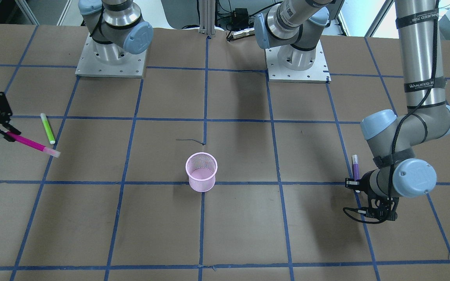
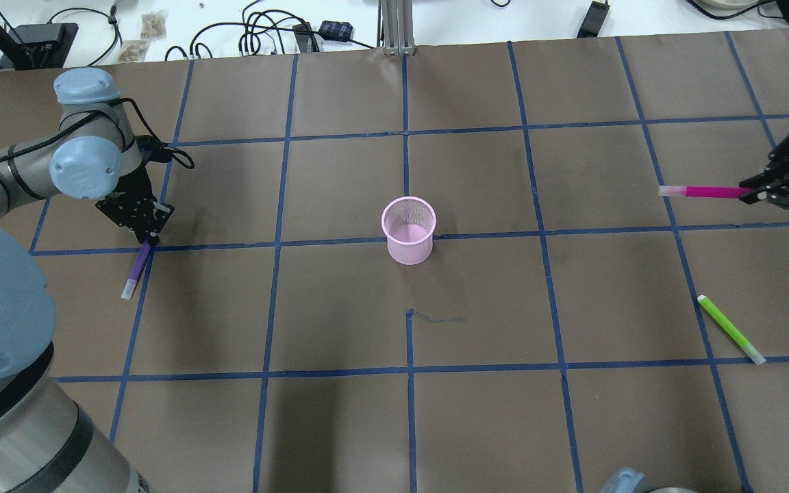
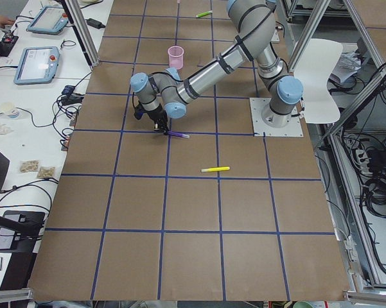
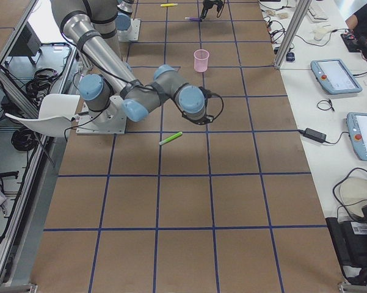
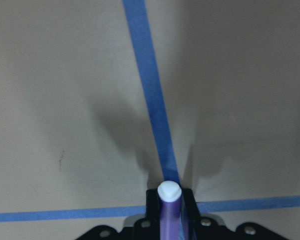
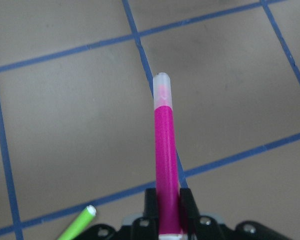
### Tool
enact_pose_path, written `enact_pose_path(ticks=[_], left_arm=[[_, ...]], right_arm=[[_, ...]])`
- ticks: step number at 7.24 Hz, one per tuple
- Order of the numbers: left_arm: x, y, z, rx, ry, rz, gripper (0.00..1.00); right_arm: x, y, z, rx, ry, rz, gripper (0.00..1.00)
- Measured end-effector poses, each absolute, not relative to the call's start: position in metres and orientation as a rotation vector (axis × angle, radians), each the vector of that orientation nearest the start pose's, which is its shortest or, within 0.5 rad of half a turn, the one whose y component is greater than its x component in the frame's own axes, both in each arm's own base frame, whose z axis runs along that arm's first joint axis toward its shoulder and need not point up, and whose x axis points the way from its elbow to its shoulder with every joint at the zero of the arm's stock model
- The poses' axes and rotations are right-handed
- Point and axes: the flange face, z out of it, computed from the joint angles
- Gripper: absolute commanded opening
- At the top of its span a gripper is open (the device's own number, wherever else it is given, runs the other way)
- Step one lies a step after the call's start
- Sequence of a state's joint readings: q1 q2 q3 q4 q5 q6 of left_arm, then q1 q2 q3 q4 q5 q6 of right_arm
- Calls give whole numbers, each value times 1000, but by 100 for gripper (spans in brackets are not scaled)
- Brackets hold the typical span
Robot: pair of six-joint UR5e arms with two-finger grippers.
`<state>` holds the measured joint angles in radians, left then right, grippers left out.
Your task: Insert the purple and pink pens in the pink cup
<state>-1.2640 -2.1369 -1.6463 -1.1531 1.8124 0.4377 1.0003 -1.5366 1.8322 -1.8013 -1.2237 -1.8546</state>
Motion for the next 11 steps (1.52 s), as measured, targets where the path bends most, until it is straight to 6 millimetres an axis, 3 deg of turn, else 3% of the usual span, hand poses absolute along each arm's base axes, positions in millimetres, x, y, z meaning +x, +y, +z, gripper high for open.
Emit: enact_pose_path(ticks=[2, 4, 5, 7, 8, 9, 11], left_arm=[[83, -625, 176, 236, 2957, 411, 0], [84, -626, 180, 231, 2960, 397, 0], [84, -626, 182, 228, 2961, 392, 0], [84, -627, 184, 225, 2962, 385, 0], [84, -627, 185, 225, 2962, 382, 0], [84, -627, 186, 227, 2963, 378, 0], [81, -627, 190, 222, 2987, 357, 0]], right_arm=[[6, -518, 406, -1765, 2444, -320, 1], [120, -537, 425, -1937, 2498, -163, 0], [178, -543, 427, -2020, 2524, -87, 0], [282, -547, 406, -2140, 2574, 64, 0], [320, -544, 392, -2173, 2597, 126, 1], [343, -540, 382, -2190, 2602, 181, 1], [355, -539, 356, -2229, 2570, 347, 1]])
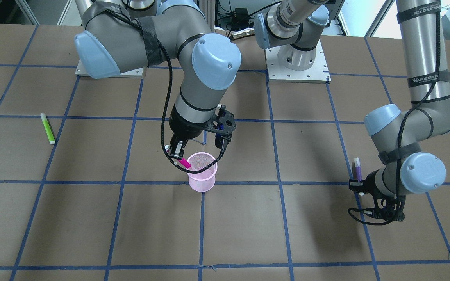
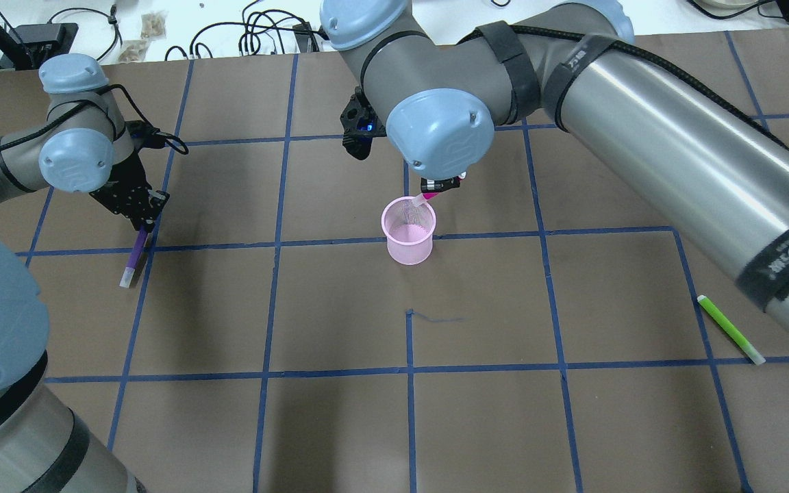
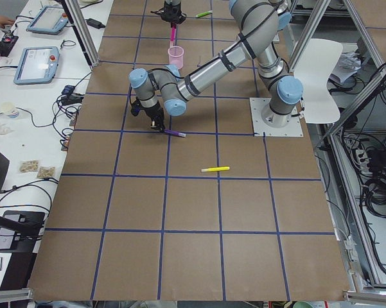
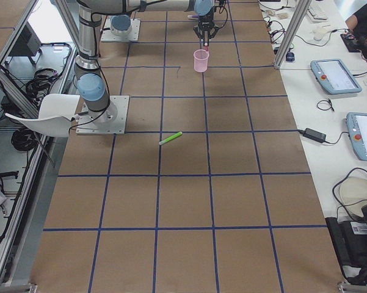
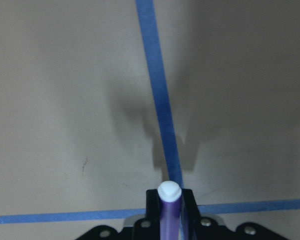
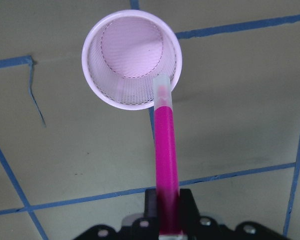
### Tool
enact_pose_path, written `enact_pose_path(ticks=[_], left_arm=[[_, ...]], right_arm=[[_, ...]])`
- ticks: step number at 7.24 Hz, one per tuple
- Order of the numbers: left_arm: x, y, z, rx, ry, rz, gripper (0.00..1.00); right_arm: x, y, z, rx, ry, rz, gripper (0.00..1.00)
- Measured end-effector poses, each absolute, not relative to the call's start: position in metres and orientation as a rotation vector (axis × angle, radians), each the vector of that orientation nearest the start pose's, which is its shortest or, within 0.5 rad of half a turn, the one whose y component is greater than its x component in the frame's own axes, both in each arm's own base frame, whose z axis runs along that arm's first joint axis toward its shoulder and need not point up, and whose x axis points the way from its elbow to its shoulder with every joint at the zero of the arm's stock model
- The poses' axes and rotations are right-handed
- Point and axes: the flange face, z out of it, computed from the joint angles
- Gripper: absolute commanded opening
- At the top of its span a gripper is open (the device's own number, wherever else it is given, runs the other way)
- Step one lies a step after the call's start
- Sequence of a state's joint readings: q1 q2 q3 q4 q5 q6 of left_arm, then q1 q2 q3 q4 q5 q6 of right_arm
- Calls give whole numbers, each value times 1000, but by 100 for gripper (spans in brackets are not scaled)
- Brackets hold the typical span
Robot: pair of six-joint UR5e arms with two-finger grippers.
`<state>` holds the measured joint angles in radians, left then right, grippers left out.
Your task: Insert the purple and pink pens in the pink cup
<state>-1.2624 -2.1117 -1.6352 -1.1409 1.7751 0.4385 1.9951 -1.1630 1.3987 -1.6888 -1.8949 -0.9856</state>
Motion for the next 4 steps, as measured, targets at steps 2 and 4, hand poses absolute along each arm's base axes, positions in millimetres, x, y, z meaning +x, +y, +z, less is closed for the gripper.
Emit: enact_pose_path(ticks=[2, 4], left_arm=[[79, -628, 192, 216, 3005, 345, 0], [79, -628, 192, 217, 3008, 341, 0]], right_arm=[[361, -535, 343, -2263, 2525, 443, 1], [368, -531, 340, -2290, 2496, 449, 100]])
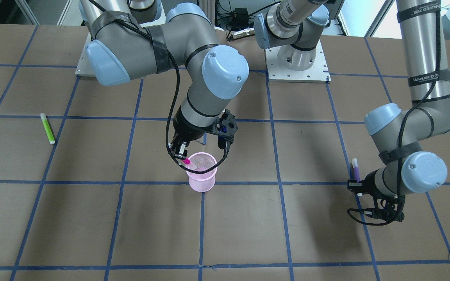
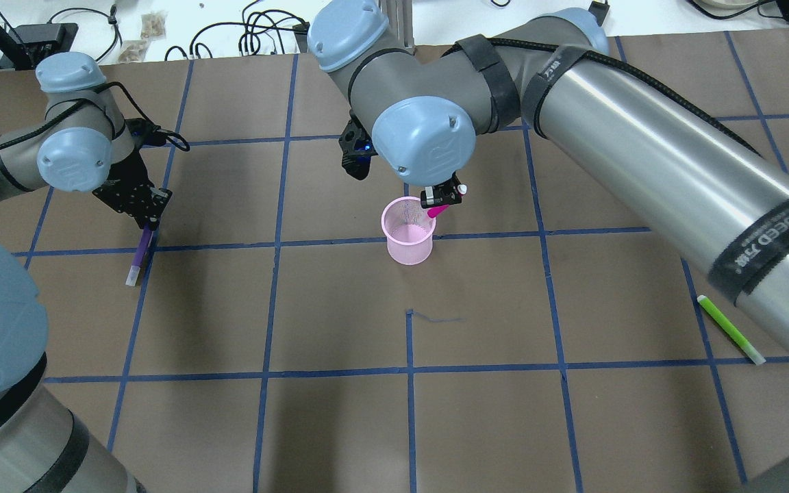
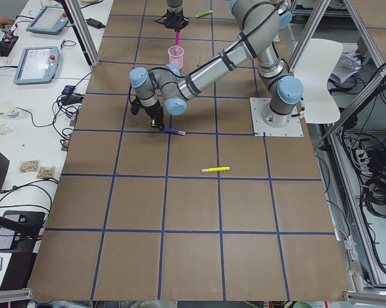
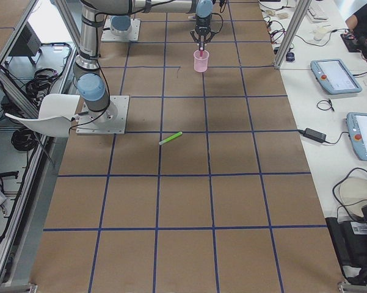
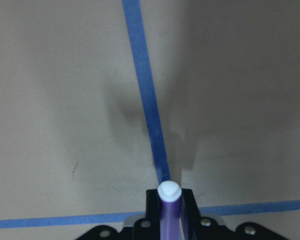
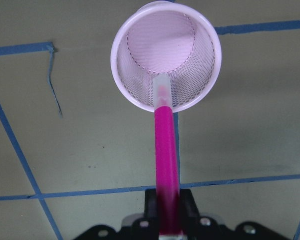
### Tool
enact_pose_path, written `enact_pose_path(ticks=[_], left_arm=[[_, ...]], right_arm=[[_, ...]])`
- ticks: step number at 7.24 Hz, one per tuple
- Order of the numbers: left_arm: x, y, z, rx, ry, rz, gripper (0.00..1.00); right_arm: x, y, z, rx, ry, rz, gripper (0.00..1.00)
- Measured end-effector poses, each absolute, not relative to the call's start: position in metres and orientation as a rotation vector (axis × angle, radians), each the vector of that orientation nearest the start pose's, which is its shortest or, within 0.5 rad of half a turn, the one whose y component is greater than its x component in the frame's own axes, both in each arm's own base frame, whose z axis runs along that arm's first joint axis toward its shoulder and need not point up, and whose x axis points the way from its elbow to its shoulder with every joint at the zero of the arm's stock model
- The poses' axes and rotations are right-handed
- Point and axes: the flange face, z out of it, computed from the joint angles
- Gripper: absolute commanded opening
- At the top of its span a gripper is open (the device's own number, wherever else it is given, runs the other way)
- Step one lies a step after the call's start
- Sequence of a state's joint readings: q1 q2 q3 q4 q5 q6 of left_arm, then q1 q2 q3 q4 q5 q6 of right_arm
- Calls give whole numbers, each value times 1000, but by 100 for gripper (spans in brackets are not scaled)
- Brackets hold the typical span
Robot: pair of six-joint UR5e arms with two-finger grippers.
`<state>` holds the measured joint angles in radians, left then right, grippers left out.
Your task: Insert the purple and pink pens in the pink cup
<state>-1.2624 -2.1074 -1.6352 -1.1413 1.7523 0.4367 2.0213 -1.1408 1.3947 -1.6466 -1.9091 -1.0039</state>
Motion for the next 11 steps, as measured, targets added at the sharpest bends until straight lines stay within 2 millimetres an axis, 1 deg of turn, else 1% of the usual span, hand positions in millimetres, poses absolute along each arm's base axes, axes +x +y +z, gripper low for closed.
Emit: enact_pose_path(ticks=[2, 3, 4, 5, 6, 7, 8, 9, 10, 11], left_arm=[[79, -628, 194, 217, 3009, 338, 0], [79, -628, 195, 217, 3009, 336, 0], [78, -628, 196, 218, 3009, 333, 0], [76, -628, 198, 222, 3010, 326, 0], [67, -629, 206, 229, 3038, 292, 0], [53, -630, 222, 235, 3106, 218, 0], [32, -630, 243, 239, 3178, 125, 0], [-1, -628, 270, 256, 3222, 34, 0], [-41, -623, 301, 278, 3232, -69, 0], [-83, -615, 334, 284, 3225, -188, 0]], right_arm=[[369, -532, 345, -2291, 2516, 425, 100], [370, -536, 353, -2296, 2524, 397, 100], [368, -544, 368, -2292, 2544, 351, 99], [358, -556, 390, -2267, 2583, 288, 99], [337, -569, 419, -2203, 2643, 207, 100], [305, -579, 451, -2094, 2708, 111, 100], [263, -583, 484, -1951, 2785, 12, 100], [221, -579, 514, -1768, 2886, -51, 100], [196, -563, 537, -1559, 2967, -89, 100], [187, -546, 554, -1325, 3027, -127, 100]])
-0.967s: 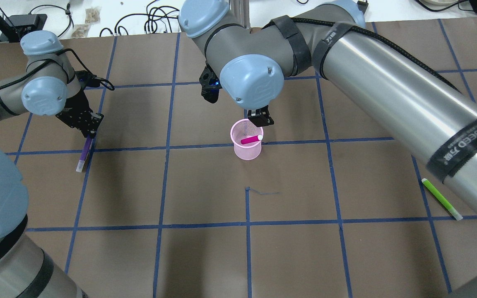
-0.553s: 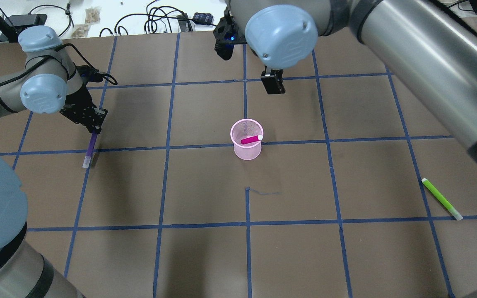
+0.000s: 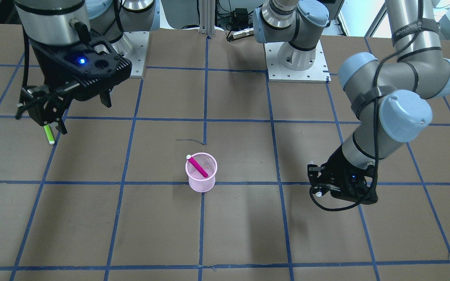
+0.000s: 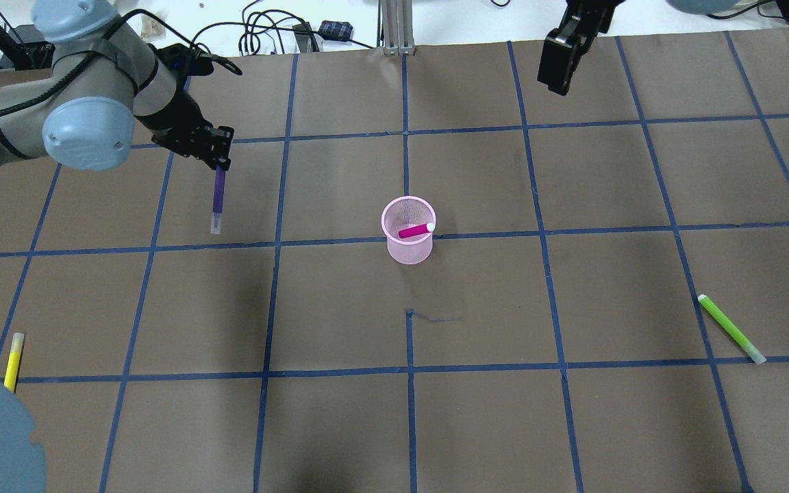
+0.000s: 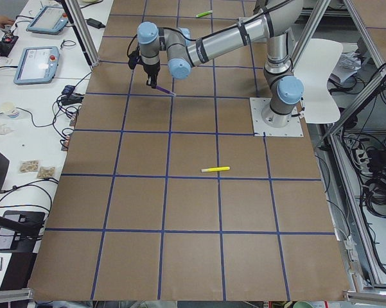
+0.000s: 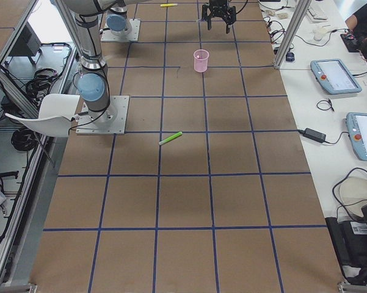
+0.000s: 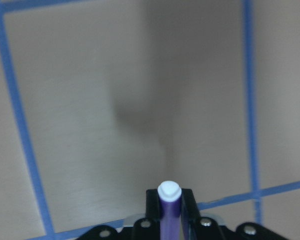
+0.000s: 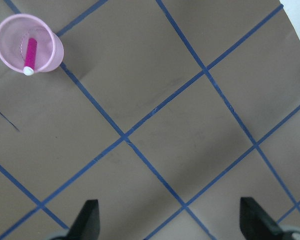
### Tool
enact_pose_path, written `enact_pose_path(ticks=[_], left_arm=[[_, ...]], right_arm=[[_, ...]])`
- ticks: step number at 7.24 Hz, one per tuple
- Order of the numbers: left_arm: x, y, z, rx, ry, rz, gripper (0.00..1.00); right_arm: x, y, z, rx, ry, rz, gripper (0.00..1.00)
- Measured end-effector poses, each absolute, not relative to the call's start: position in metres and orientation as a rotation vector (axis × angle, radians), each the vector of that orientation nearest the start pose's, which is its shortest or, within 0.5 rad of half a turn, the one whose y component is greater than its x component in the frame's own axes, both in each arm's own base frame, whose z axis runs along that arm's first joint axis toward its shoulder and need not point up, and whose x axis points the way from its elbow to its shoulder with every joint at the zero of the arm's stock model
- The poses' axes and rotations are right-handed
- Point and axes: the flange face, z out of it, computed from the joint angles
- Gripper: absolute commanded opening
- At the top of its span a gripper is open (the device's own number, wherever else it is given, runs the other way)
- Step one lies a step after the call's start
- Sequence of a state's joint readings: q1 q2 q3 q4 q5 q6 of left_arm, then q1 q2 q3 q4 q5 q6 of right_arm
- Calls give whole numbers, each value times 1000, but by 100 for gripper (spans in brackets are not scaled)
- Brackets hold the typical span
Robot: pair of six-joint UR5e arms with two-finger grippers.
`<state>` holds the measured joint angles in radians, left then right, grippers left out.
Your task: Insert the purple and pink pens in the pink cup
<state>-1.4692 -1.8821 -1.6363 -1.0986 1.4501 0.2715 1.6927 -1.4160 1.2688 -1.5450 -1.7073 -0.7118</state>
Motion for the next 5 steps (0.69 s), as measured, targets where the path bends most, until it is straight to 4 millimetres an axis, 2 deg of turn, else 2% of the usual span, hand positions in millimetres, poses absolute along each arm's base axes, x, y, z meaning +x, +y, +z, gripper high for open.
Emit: enact_pose_path(ticks=[1, 2, 3, 4, 5], left_arm=[[-126, -602, 367, 258, 3217, -328, 0], [-166, -587, 396, 215, 3211, -483, 0], [-200, -570, 414, 169, 3213, -623, 0], [-228, -553, 417, 112, 3221, -752, 0], [-248, -538, 408, 56, 3226, -886, 0]], right_arm=[[185, -534, 558, -1067, 3092, -122, 100], [185, -528, 546, -816, 3143, -87, 100], [184, -521, 534, -626, 3163, -91, 100], [180, -516, 530, -505, 3161, -134, 100], [170, -514, 530, -364, 3162, -159, 100]])
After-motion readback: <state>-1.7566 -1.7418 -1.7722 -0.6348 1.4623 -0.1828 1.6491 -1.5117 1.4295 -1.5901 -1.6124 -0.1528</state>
